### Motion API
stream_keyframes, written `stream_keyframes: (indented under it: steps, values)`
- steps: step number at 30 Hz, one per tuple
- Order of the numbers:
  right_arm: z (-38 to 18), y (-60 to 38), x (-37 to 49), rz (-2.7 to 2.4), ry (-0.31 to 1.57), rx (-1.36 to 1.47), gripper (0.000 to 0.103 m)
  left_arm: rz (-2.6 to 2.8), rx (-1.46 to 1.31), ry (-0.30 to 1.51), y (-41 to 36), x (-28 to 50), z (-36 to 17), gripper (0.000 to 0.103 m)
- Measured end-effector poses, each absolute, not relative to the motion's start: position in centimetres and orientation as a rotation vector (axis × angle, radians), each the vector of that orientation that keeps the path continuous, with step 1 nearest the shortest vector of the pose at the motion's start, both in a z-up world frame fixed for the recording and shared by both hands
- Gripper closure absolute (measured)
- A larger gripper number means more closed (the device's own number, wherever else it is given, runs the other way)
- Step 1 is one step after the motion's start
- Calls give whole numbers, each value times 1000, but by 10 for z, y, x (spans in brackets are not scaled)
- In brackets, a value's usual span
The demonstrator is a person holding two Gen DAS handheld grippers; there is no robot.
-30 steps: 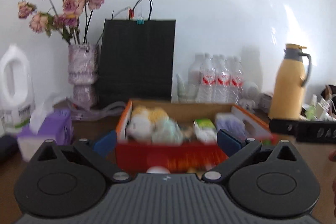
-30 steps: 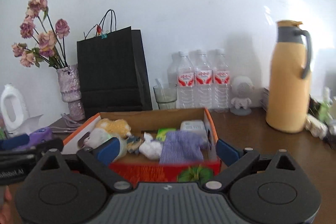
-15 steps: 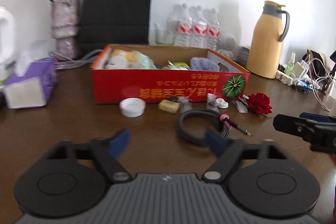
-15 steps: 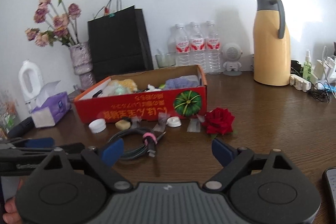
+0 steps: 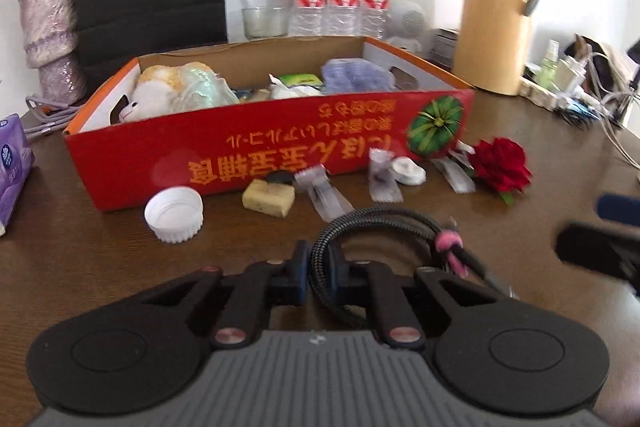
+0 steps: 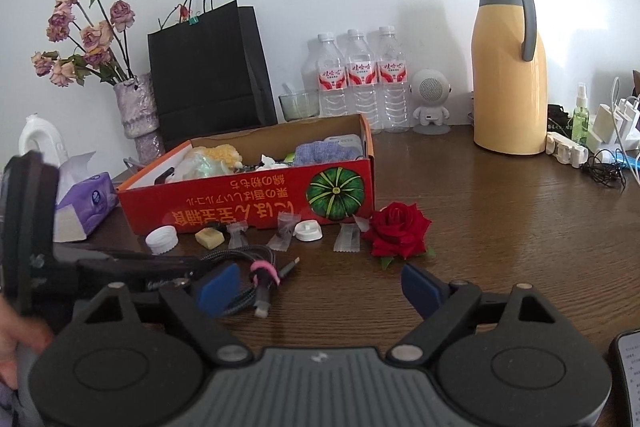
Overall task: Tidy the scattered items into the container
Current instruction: 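Grasp the black coiled cable with the left tool while the right tool grasps a small clear packet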
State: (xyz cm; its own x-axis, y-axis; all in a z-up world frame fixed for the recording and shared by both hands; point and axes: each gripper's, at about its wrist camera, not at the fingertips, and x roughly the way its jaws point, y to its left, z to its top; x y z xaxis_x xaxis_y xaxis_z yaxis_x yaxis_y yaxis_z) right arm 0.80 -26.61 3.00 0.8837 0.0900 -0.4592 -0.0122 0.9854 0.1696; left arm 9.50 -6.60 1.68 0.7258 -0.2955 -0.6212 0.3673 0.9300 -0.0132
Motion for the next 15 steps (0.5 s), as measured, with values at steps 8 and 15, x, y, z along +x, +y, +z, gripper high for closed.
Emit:
stream_keyframes:
  steps: [8, 15]
  values:
    - [38, -253, 39, 135, 500, 124, 38, -344, 150, 649, -9, 42, 25, 92]
    - [19, -224, 116, 221, 561, 55, 59, -374, 115, 671, -6, 60, 23, 68]
